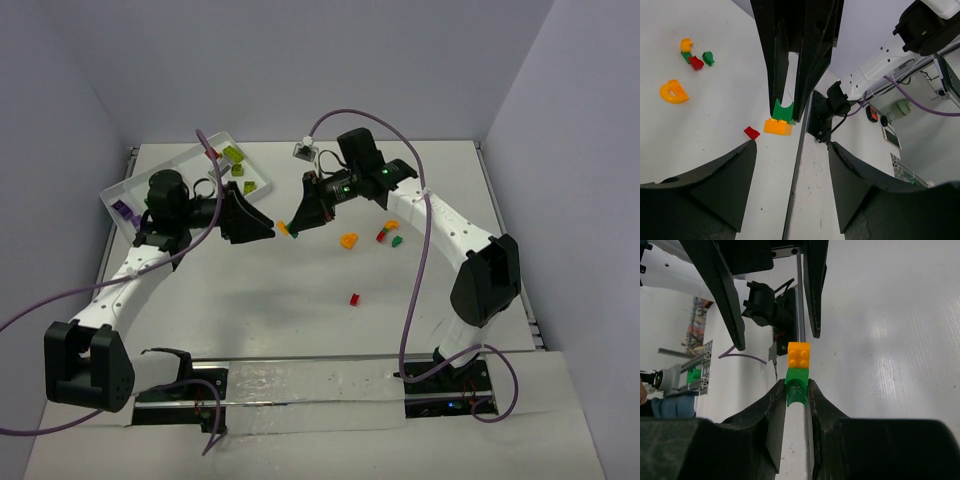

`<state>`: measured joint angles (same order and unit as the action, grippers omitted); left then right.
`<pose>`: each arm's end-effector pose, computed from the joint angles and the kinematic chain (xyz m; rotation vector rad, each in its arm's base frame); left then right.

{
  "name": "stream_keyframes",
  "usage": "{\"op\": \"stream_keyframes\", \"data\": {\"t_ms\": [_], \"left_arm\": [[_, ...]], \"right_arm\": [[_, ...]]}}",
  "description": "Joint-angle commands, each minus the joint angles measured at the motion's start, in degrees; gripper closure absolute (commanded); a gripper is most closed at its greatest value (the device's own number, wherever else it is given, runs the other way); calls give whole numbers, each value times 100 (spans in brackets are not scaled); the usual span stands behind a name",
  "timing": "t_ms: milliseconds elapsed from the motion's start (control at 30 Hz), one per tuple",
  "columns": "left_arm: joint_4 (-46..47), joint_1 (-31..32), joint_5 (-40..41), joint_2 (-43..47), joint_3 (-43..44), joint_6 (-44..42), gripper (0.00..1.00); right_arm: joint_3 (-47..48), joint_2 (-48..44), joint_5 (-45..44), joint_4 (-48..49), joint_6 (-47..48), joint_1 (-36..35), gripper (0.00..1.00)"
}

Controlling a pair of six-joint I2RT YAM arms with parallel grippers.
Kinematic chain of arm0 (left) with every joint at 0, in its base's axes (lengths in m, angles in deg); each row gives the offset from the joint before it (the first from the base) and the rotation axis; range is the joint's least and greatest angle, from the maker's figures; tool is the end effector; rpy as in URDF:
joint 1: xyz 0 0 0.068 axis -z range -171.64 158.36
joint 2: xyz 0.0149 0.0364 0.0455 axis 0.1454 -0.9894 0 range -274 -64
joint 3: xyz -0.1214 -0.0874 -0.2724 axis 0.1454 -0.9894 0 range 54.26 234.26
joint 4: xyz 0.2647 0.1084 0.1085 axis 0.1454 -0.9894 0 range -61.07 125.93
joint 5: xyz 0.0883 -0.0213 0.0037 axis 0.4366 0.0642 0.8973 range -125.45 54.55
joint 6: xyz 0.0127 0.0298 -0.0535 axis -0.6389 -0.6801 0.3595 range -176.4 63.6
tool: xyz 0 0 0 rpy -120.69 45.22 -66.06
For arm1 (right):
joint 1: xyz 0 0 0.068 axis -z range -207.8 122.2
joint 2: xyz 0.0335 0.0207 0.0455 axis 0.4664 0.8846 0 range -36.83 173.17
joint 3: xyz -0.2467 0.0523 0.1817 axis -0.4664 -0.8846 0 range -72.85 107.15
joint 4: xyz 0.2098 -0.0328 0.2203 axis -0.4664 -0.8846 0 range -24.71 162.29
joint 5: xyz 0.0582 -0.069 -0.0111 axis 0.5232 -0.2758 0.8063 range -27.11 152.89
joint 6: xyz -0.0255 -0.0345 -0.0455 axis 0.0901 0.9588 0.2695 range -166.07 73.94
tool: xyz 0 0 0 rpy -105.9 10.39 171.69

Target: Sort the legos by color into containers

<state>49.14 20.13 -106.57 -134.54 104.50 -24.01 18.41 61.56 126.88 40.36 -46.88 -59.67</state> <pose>0.2869 -0.1059 0.3431 0.7037 1.7446 -1.5819 0.3469 0.2662 0.3769 -1.1770 1.8761 1.5571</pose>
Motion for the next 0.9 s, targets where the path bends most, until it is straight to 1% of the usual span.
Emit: {"op": "stream_keyframes", "data": {"t_ms": [0, 200, 467, 567, 733, 867], "left_arm": [[45, 91, -10, -35, 199, -127, 32], [33, 194, 11, -92, 258, -144, 34], [164, 264, 68, -153, 241, -22, 41], [243, 273, 72, -171, 232, 40, 47], [292, 290, 99, -204, 241, 90, 53], [384, 291, 81, -224, 206, 180, 62]], "right_arm": [[64, -317, 251, 125, -42, -79, 100], [120, -285, 272, 46, -7, -109, 100], [177, -220, 337, -55, 11, -152, 100], [234, -162, 386, -174, 176, -161, 100], [269, -146, 410, -226, 203, -178, 100], [295, -109, 430, -288, 239, -196, 100]]}}
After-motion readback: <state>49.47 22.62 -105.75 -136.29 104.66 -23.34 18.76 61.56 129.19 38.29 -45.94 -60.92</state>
